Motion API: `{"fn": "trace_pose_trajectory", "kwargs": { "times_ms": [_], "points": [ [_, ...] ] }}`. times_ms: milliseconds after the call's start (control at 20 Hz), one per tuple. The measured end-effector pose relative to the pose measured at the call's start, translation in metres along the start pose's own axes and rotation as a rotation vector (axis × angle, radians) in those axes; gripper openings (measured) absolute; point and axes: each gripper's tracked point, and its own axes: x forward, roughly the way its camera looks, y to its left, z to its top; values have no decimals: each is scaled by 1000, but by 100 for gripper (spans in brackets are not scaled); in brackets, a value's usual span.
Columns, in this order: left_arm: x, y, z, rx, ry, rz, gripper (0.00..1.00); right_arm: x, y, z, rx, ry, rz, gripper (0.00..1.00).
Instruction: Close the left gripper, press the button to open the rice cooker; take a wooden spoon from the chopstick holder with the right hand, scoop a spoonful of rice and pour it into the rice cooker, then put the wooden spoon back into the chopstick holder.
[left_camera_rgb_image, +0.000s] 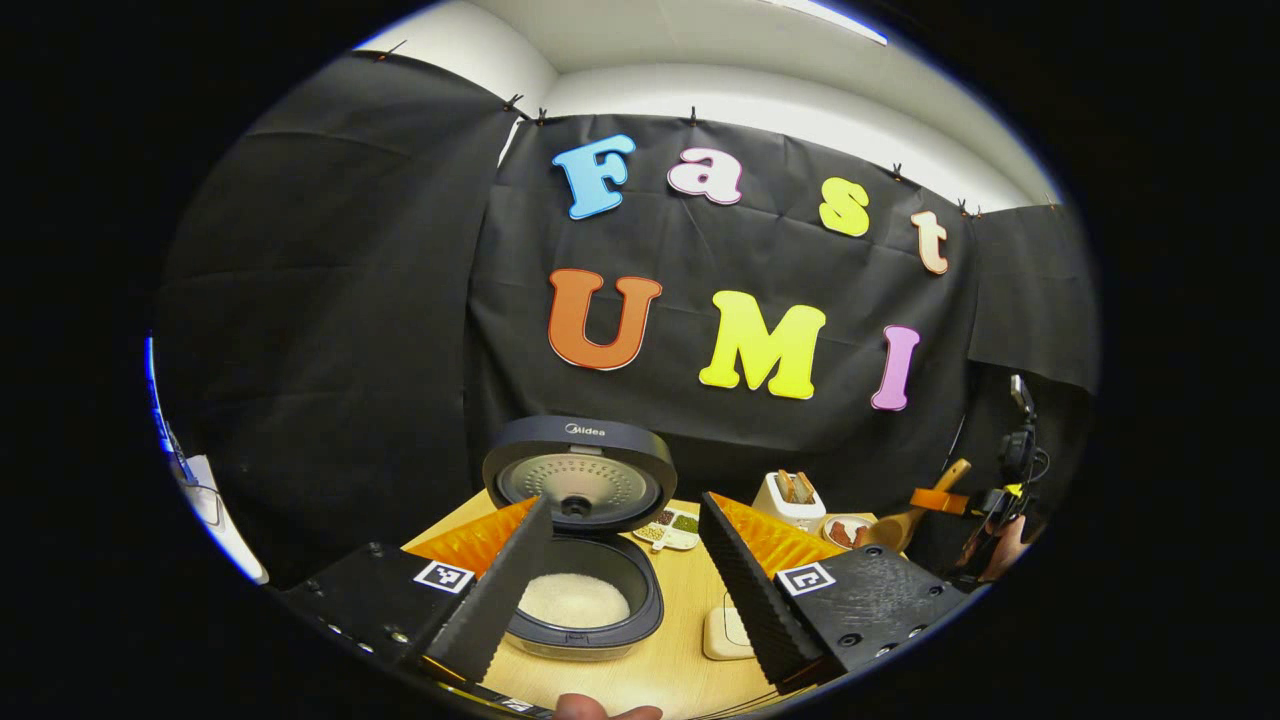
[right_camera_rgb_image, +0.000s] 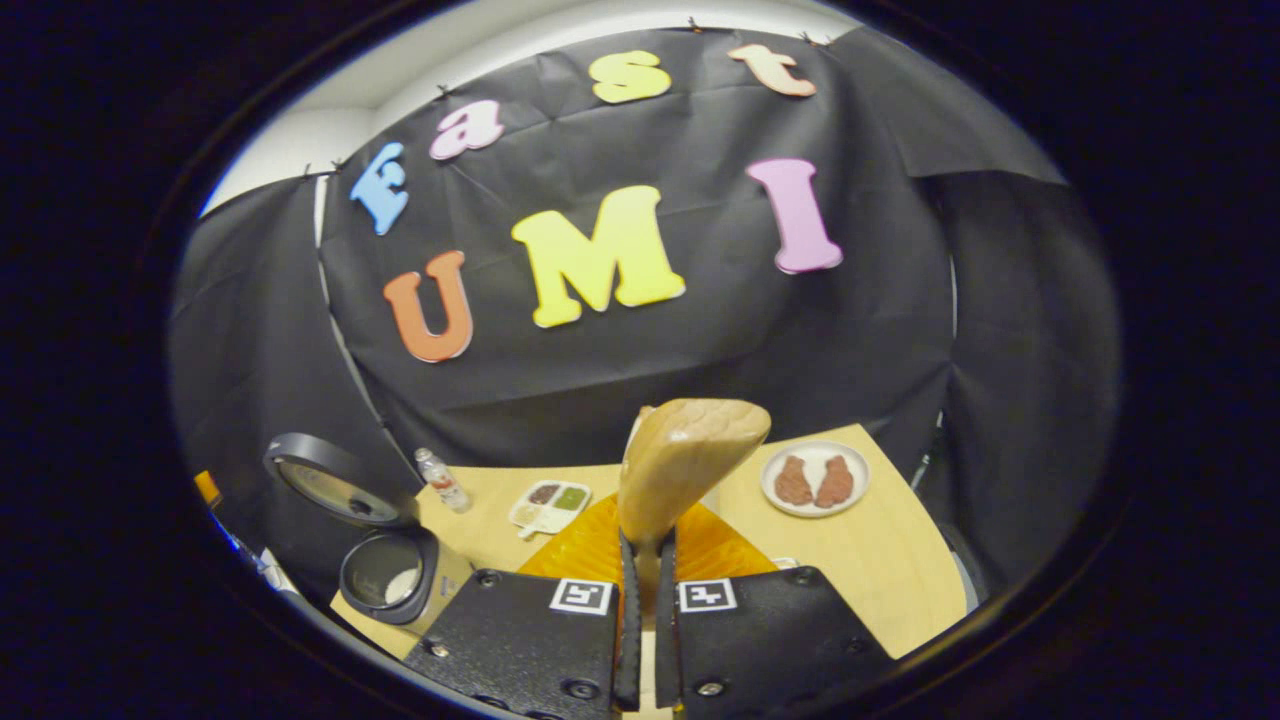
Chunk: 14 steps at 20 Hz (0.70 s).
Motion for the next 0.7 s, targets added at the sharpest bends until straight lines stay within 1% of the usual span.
{"fn": "trace_pose_trajectory", "kwargs": {
  "times_ms": [150,300,500,700],
  "points": [
    [14,-6,6,11,-2,23,95,21,-53,-23,51,54,-70,11],
    [23,-10,4,14,11,37,95,45,-83,-40,76,91,-98,11],
    [28,-17,5,6,20,51,95,76,-101,-63,106,124,-112,11],
    [29,-19,7,9,22,63,95,99,-108,-89,92,149,-109,11]
  ]
}}
